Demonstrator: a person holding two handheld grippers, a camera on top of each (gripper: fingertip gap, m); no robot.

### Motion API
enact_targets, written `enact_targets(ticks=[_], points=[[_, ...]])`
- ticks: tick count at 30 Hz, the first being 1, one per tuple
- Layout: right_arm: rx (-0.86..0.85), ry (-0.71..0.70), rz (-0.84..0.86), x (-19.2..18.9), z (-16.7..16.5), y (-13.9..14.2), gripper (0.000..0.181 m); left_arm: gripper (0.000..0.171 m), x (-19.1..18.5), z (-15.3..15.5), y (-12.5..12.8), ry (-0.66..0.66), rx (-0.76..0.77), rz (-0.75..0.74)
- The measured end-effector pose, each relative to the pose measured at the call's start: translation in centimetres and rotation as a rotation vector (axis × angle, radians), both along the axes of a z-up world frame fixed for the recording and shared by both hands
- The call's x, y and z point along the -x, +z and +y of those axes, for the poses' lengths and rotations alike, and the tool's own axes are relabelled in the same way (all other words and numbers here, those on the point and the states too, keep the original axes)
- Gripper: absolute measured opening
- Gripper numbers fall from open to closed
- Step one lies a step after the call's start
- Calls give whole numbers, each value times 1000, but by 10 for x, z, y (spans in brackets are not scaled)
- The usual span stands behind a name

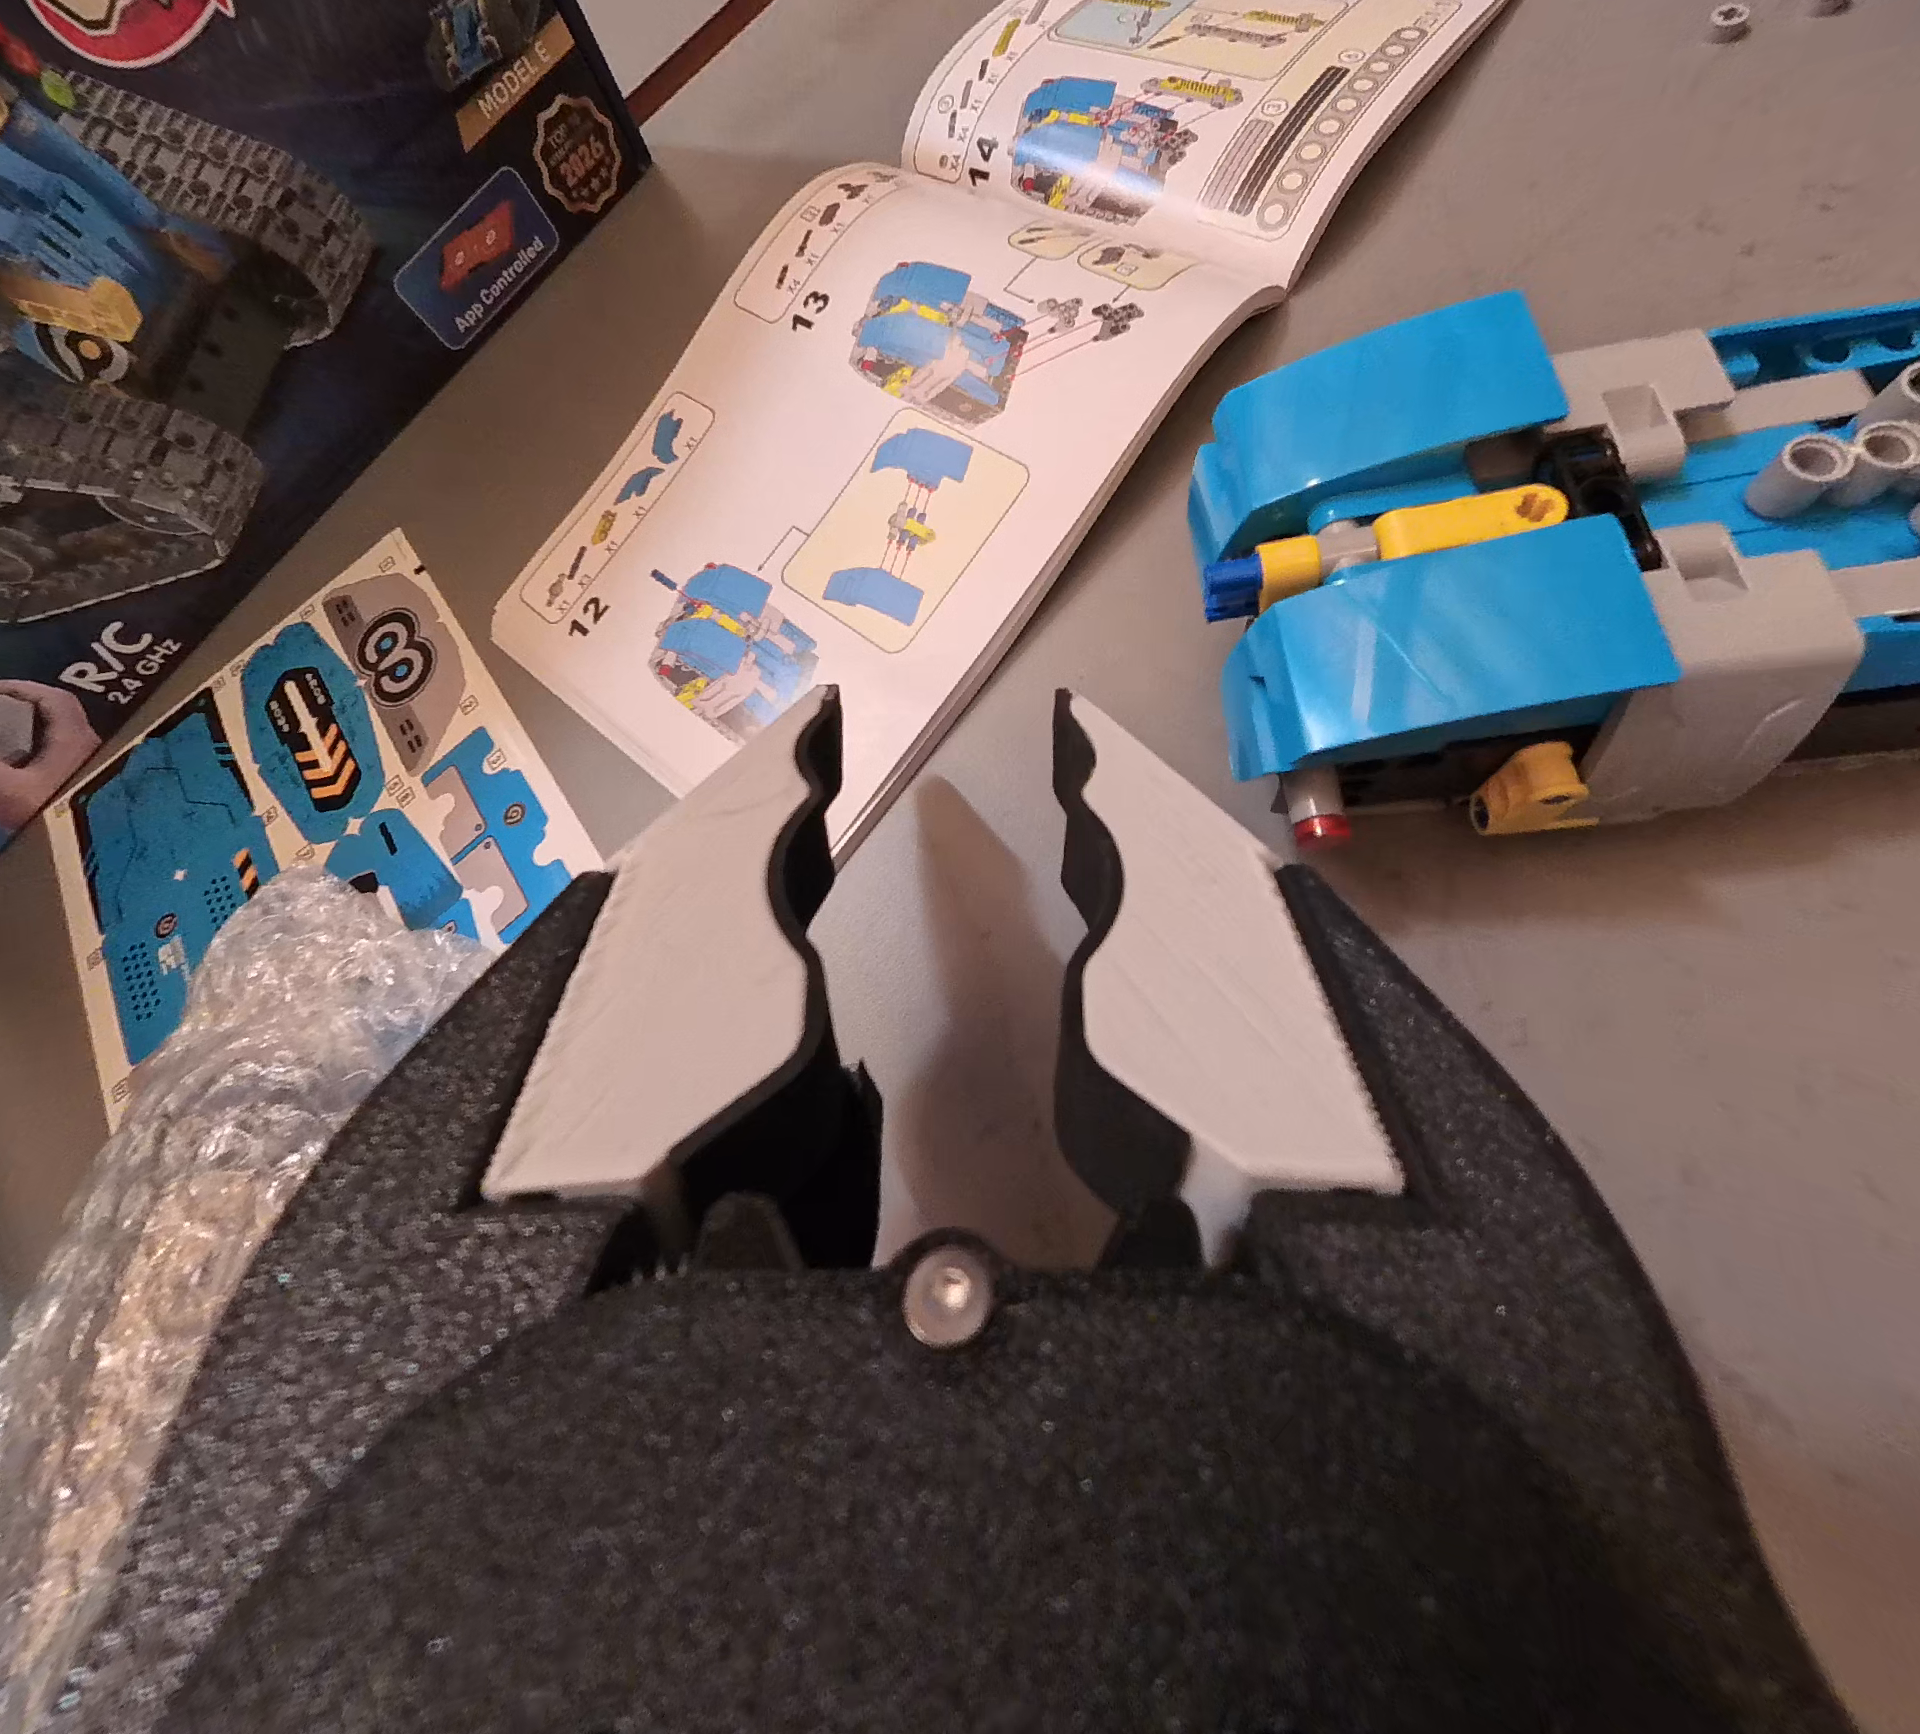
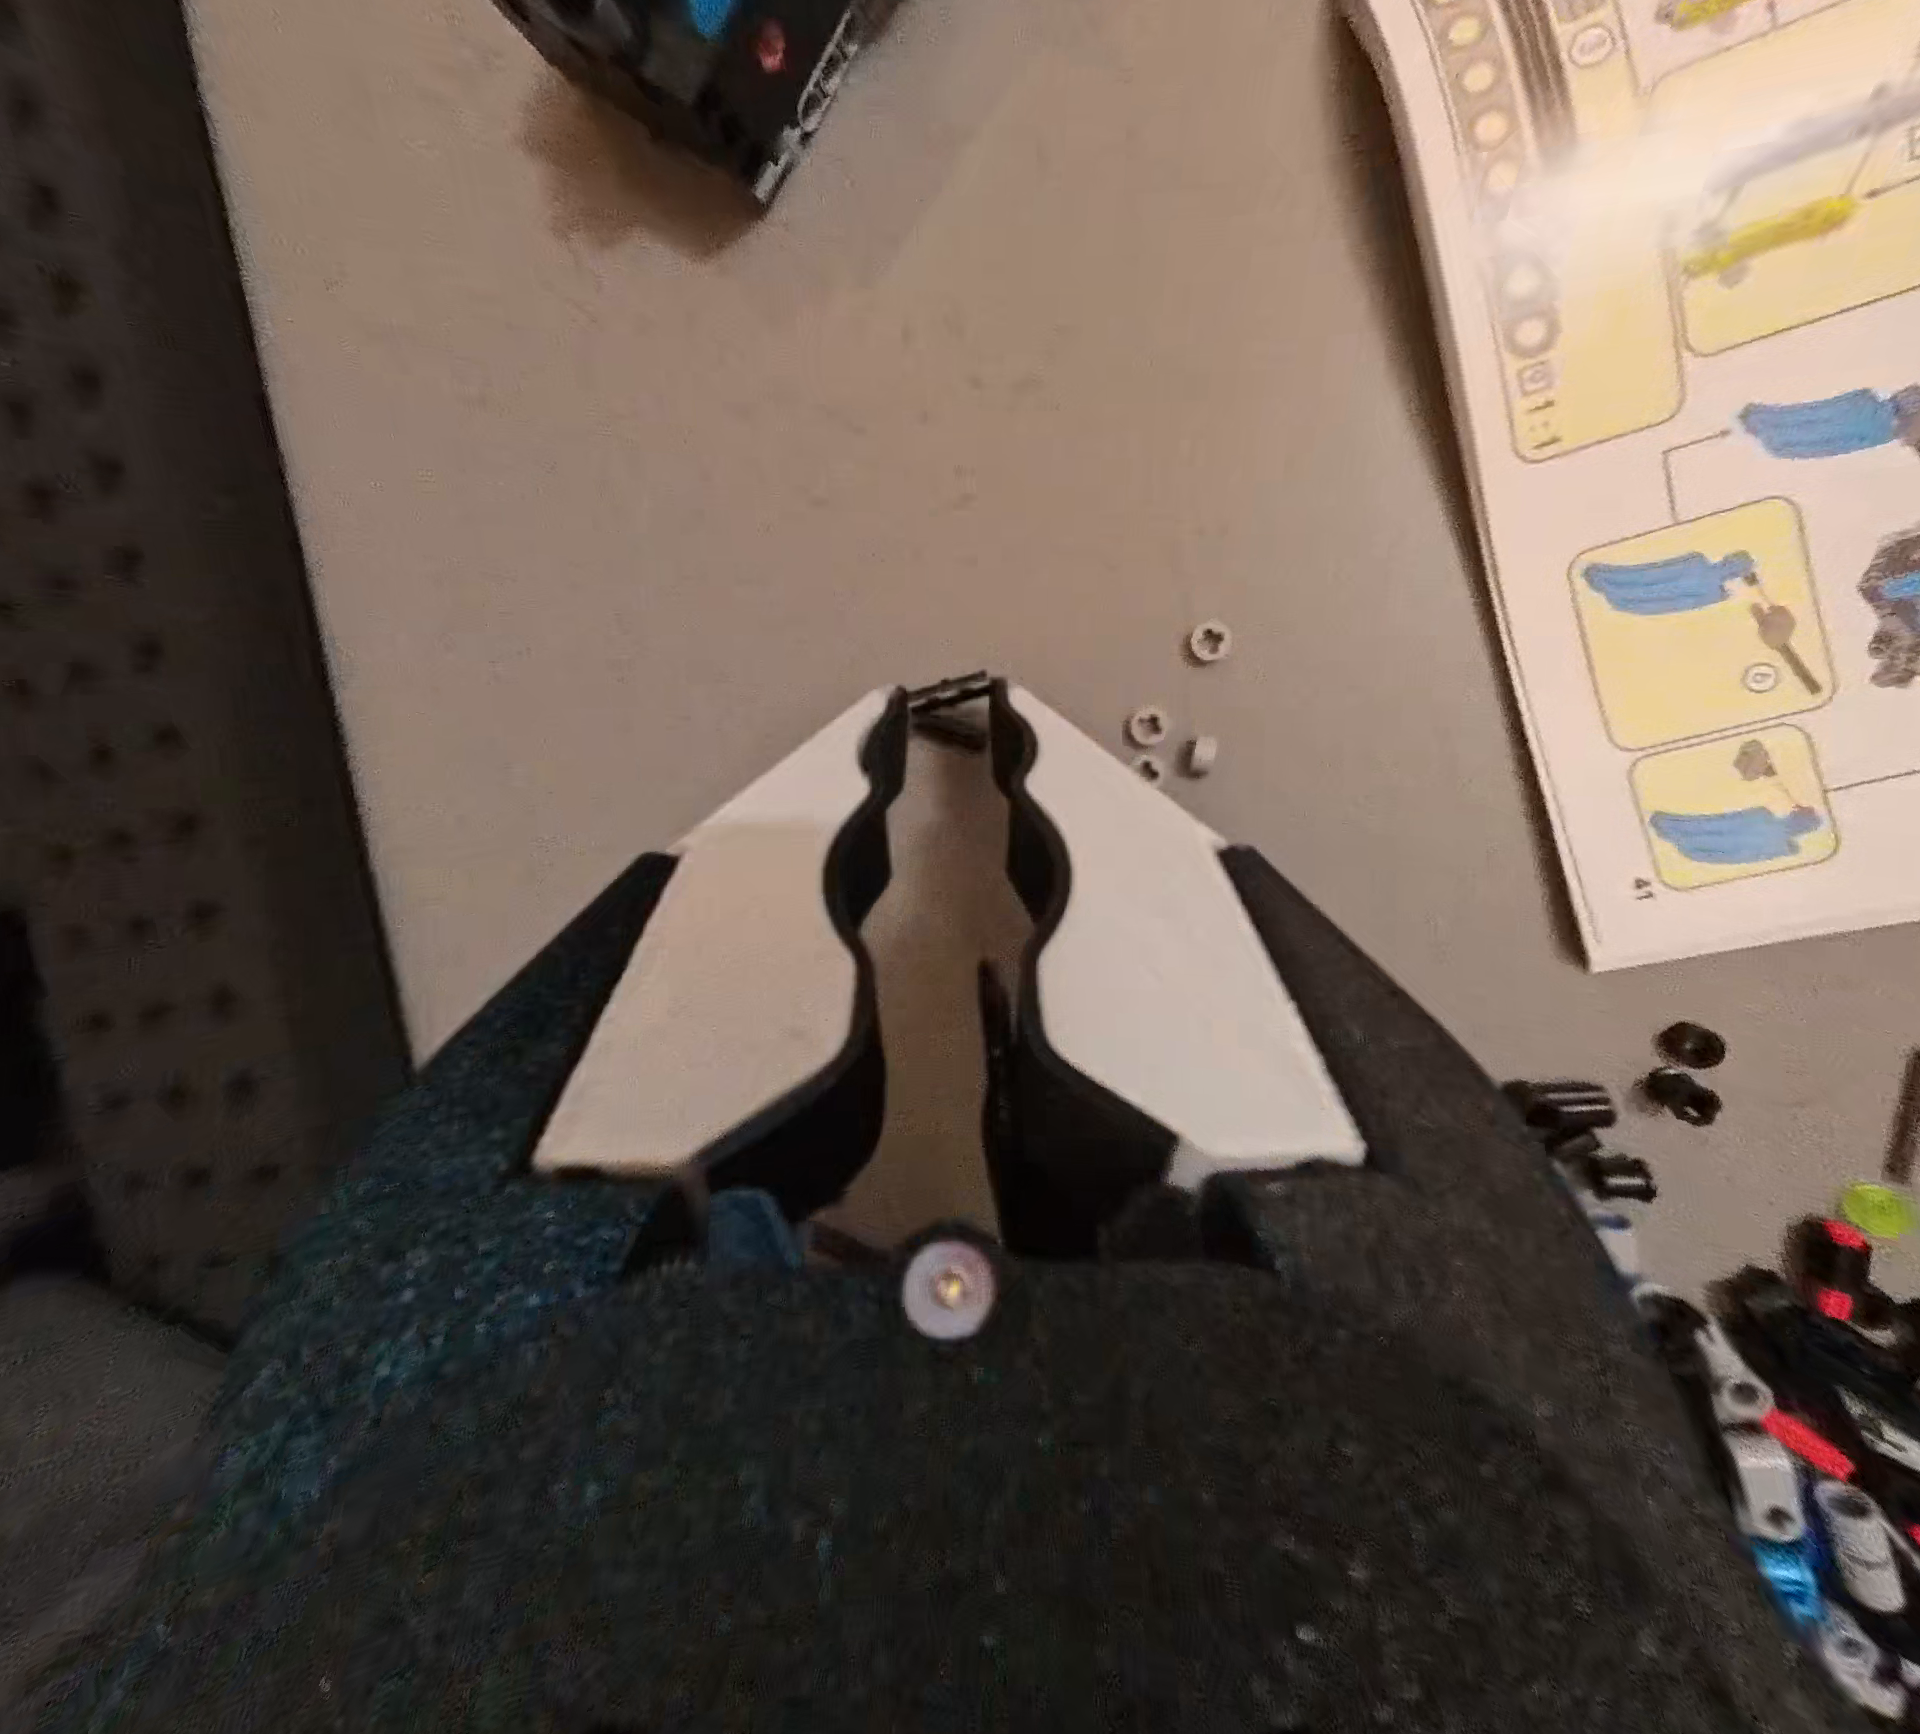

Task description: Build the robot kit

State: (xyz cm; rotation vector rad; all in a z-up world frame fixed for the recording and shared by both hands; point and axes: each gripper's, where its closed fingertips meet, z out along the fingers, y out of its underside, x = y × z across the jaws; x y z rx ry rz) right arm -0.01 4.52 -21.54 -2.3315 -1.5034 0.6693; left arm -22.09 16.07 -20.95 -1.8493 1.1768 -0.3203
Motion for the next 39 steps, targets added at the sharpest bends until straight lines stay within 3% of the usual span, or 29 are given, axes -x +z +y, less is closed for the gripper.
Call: enact_targets(ticks=[8, 13, 18, 22, 27, 32, 39], points=[[-58, -67, -90, -10, 17, -15, 16, 41, 0, 0, -1, -2, -1, 5], [-97, -150, -6, -25, 30, 10, 28, 40, 0, 0, 0, -3, -3, 4], [-158, -454, 122, -76, 72, 40, 33, 41, 0, -1, -1, -5, -6, 11], [-173, -846, -56, -148, 112, 13, 34, 40, 0, -1, -2, -5, -3, 11], [-103, -1023, -20, -171, 133, -3, 36, 41, -1, -1, -2, -7, -8, 16], [-183, -1064, 1, -180, 154, 8, 32, 40, -1, -1, -2, -9, -12, 22], [-109, -1134, -72, -177, 146, -1, 23, 40, -1, -2, -3, -13, -18, 30]])
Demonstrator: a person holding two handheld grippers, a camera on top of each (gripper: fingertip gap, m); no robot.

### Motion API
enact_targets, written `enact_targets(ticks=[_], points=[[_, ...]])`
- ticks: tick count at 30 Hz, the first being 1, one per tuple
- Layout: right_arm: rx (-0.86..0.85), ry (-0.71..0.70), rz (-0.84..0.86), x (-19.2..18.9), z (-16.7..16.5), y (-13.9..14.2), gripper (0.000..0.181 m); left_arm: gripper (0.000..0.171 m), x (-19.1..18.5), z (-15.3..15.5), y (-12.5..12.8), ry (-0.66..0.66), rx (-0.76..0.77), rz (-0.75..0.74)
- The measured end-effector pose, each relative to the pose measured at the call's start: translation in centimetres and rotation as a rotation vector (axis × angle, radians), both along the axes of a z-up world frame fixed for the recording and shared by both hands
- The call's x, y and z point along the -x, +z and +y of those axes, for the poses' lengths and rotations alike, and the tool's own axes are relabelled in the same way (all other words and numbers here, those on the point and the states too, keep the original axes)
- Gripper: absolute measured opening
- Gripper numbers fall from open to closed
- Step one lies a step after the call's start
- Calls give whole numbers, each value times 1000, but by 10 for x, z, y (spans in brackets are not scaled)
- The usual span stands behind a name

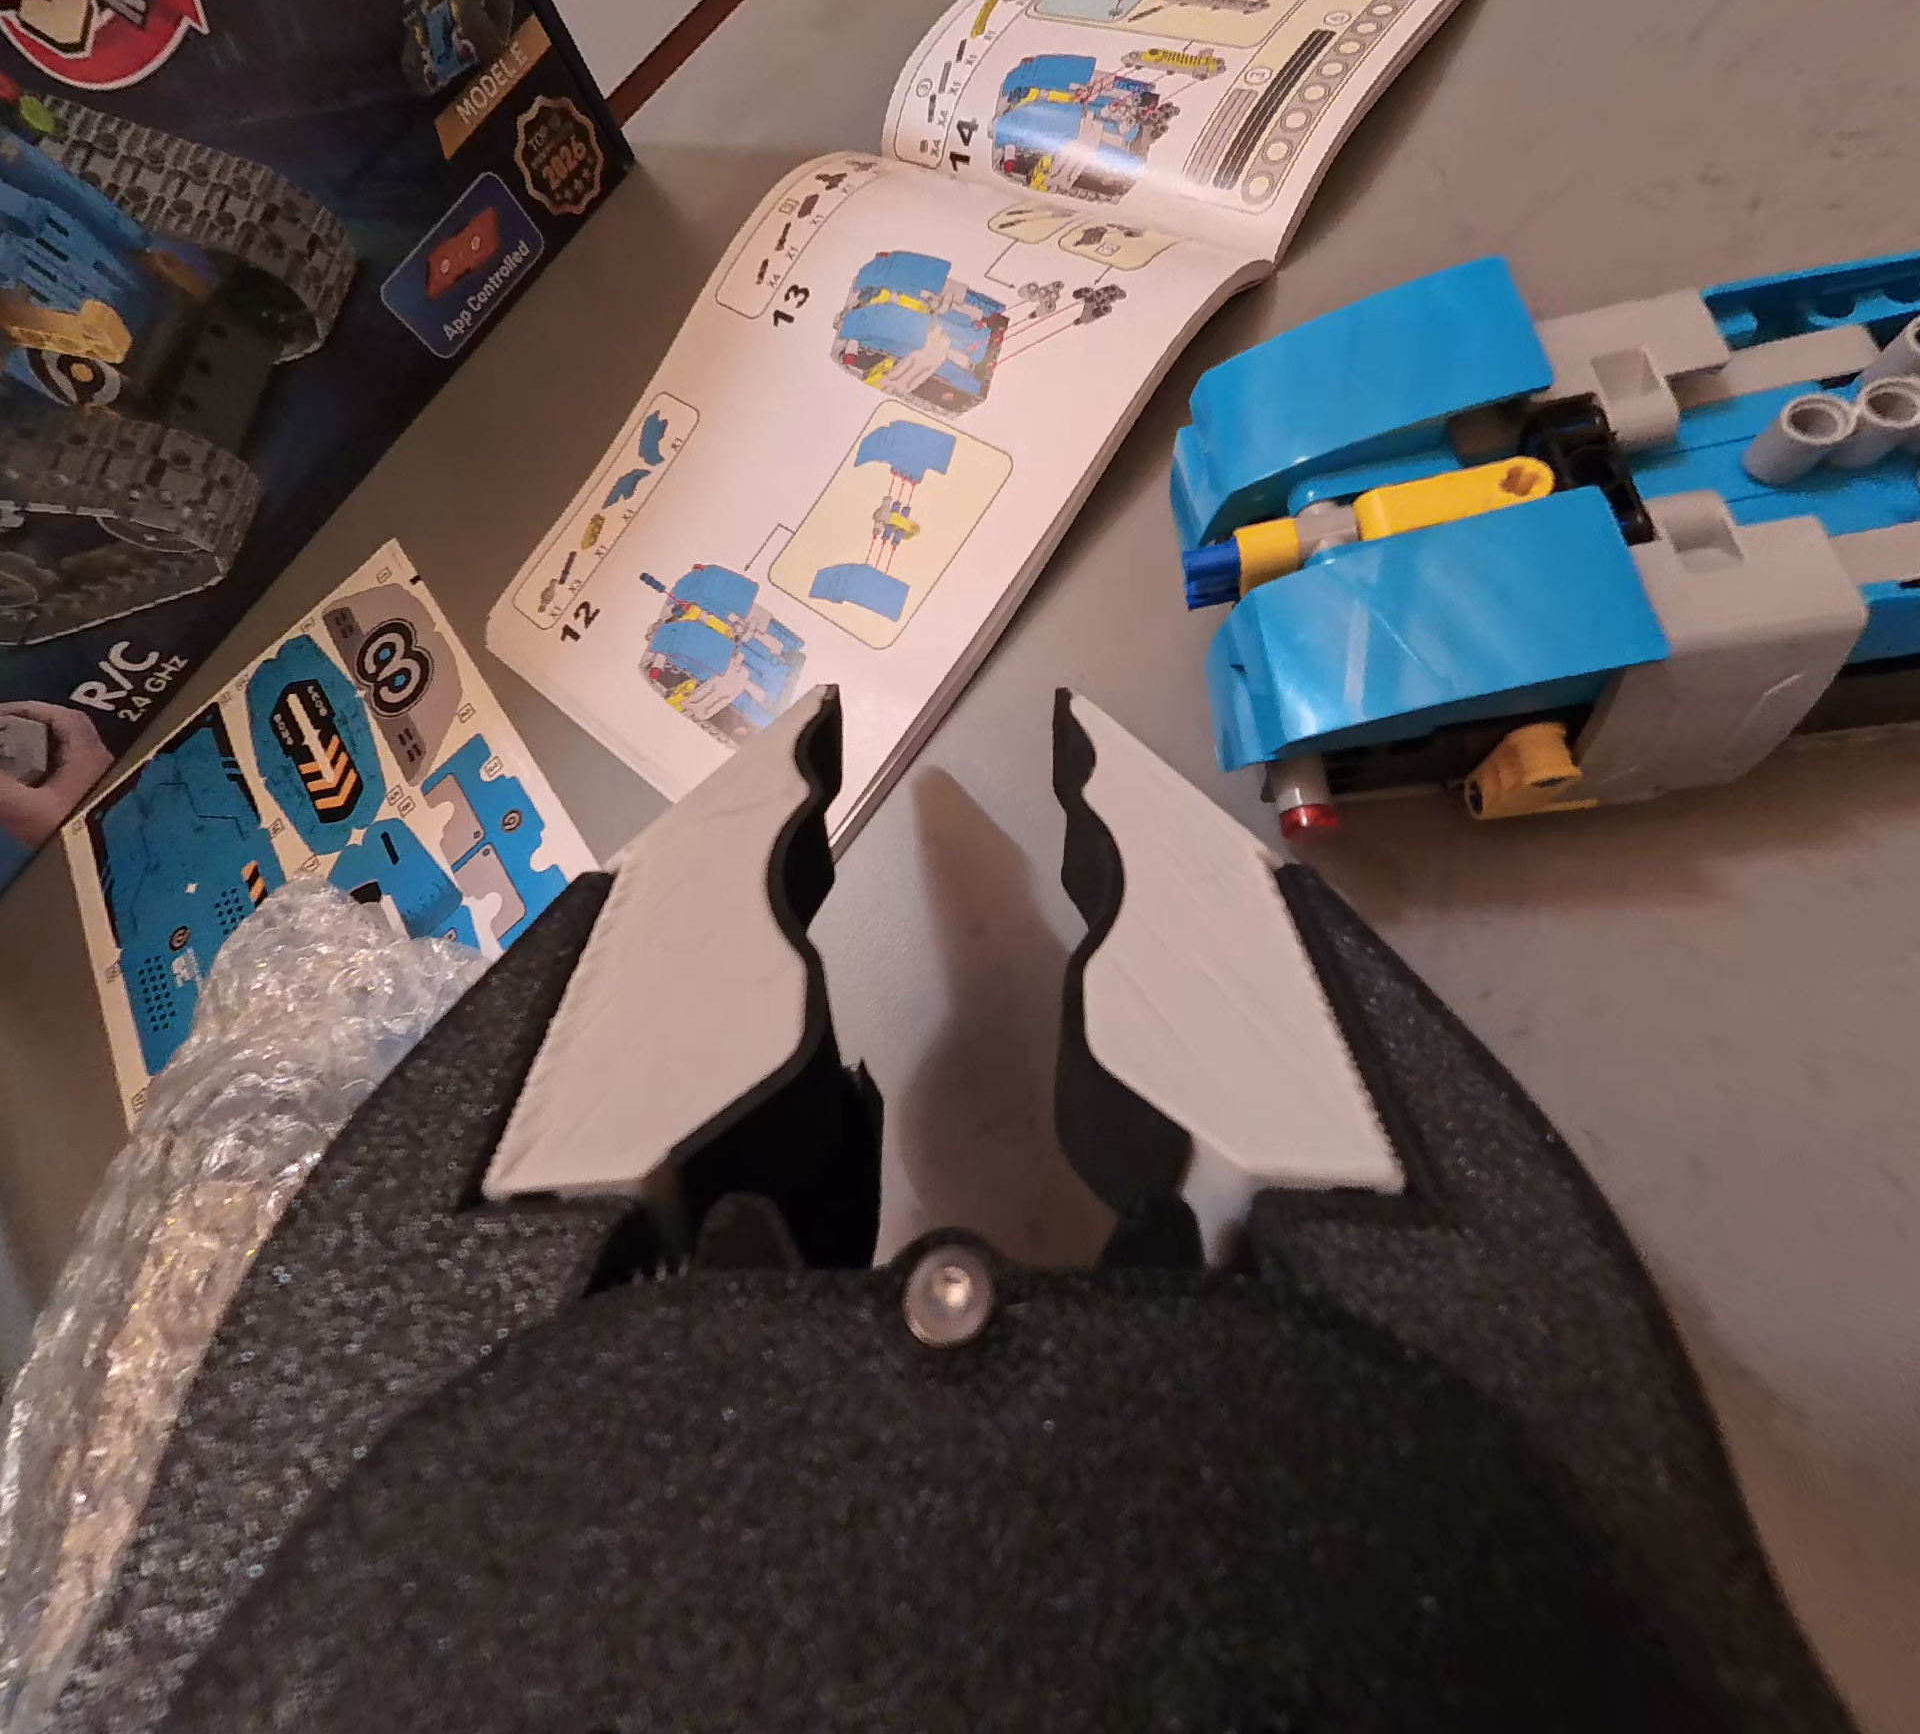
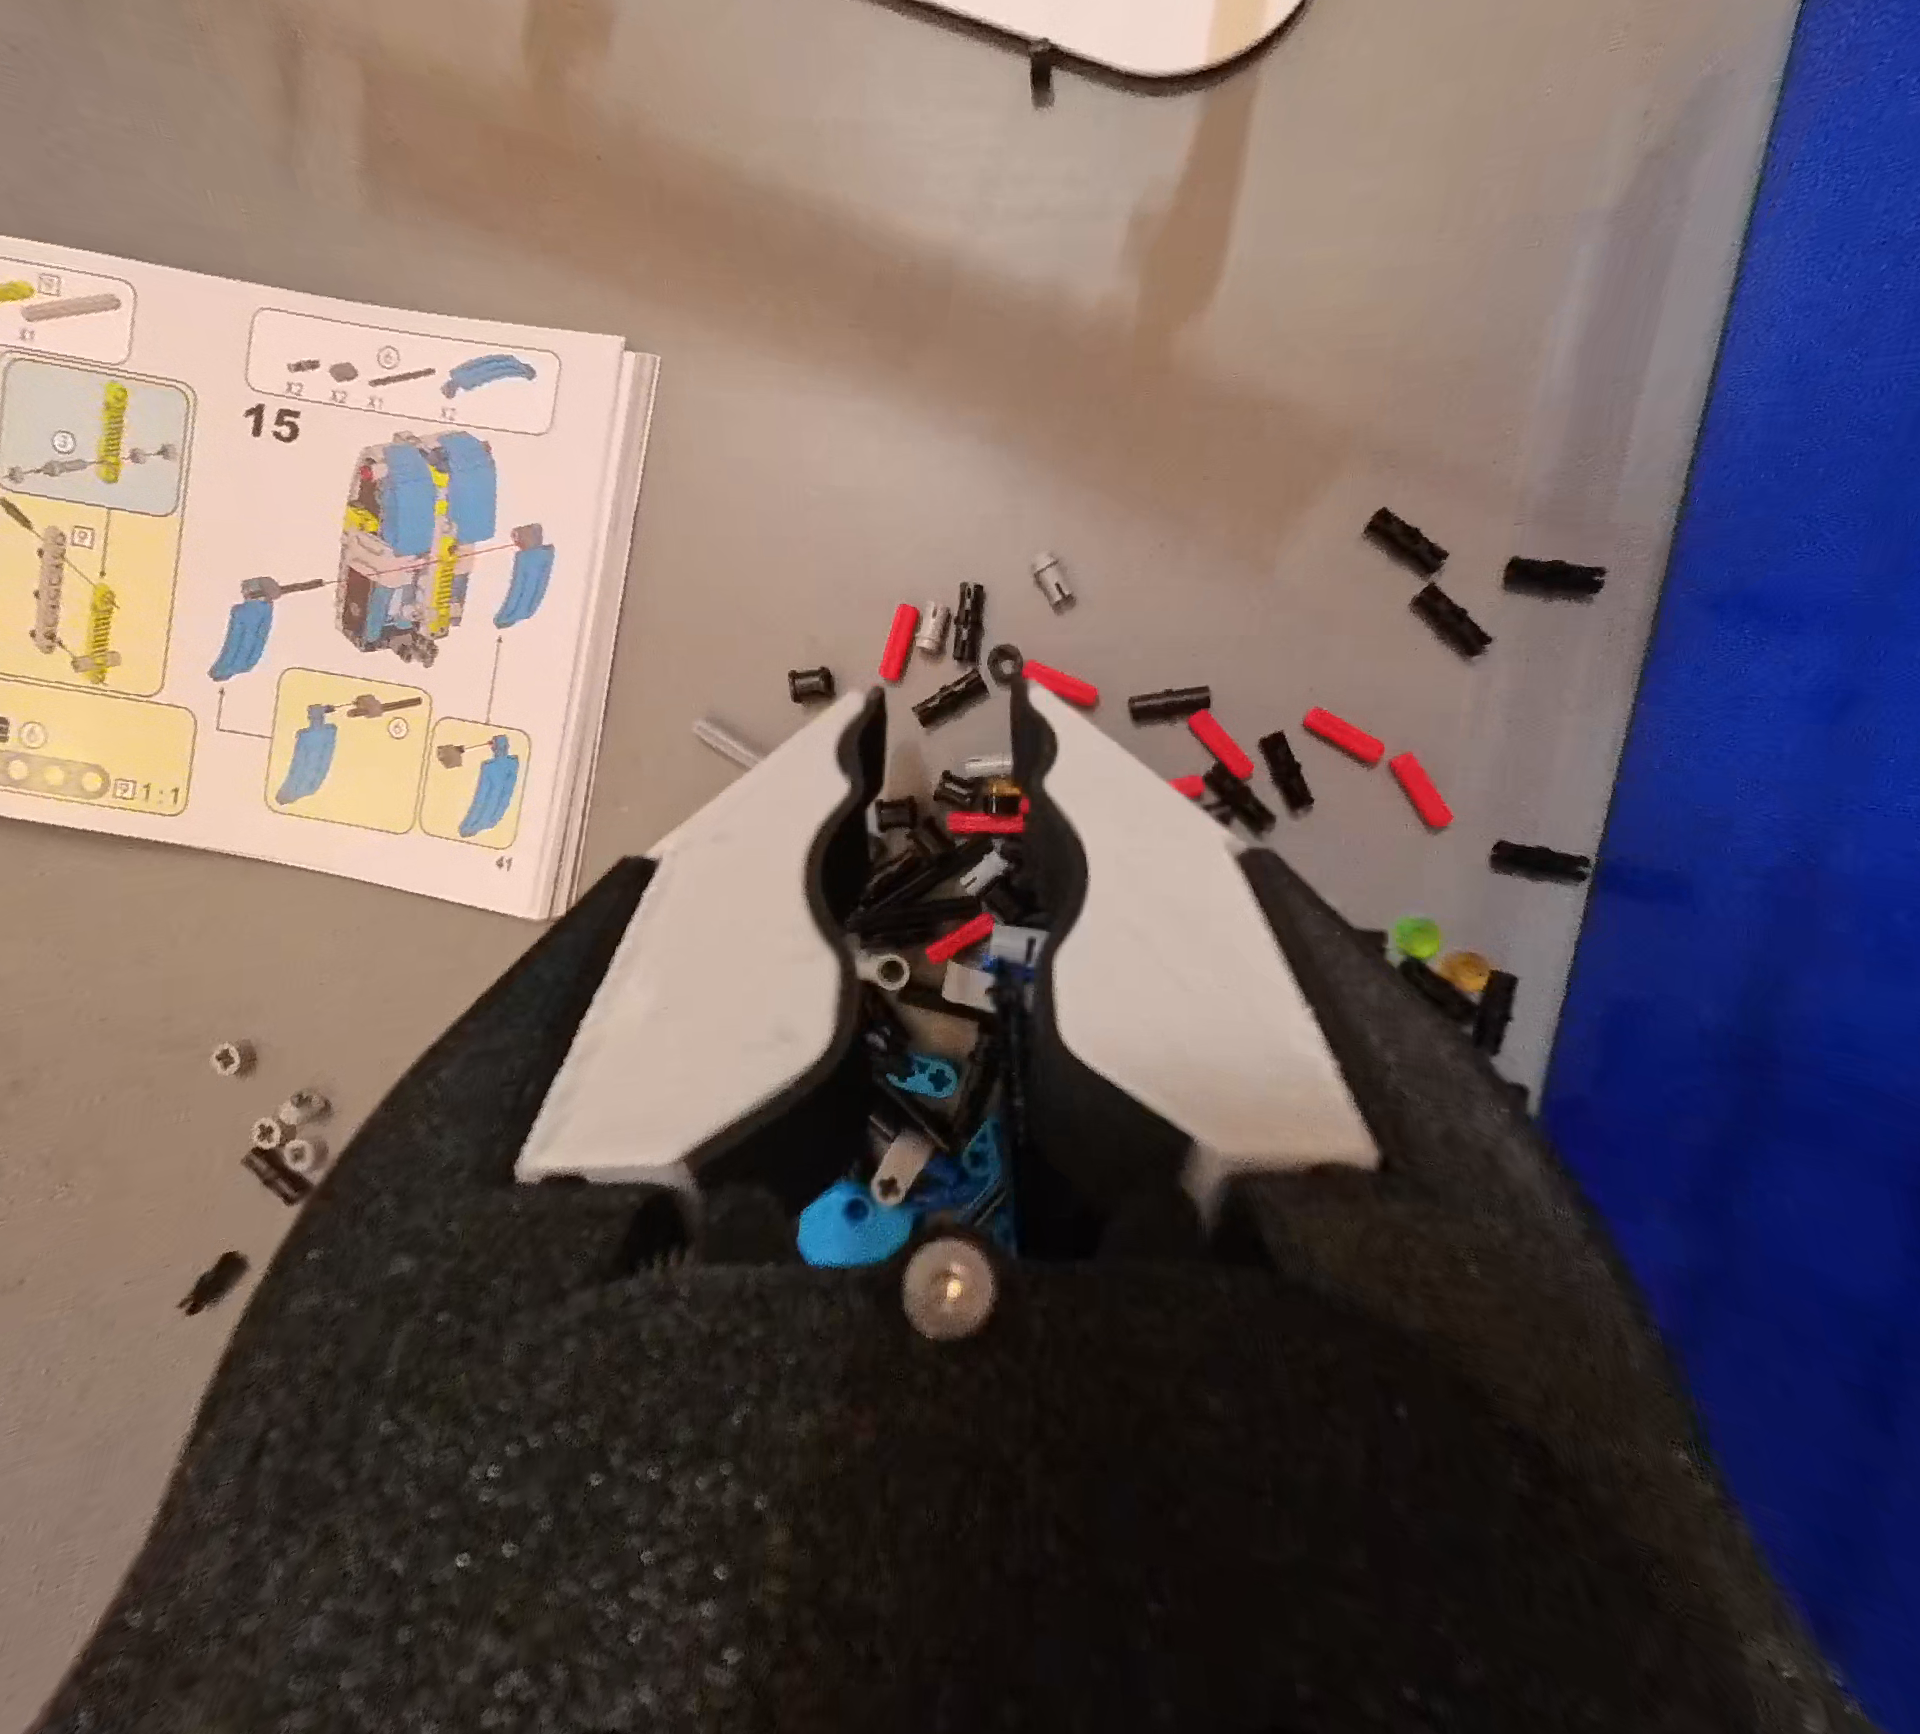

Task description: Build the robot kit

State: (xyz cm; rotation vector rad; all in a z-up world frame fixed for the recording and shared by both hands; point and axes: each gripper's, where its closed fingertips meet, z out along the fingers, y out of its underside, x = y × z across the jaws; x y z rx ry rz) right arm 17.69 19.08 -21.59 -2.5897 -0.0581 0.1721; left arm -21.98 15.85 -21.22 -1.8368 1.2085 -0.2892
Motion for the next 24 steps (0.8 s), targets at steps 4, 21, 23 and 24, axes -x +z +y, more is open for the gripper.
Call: enact_targets(ticks=[4, 21, 23, 24], points=[[44, -30, -27, -1, -5, -4, 23, 41, 0, 0, -1, -2, -2, 5], [76, 44, -147, 1, -3, -8, 5, 40, 0, -1, 0, -3, -6, 5], [30, 127, -146, 16, -11, 8, 5, 40, -1, -1, 0, -4, -7, 7], [12, 173, -148, 25, -16, 15, 5, 41, -1, -1, -1, -4, -6, 9]])
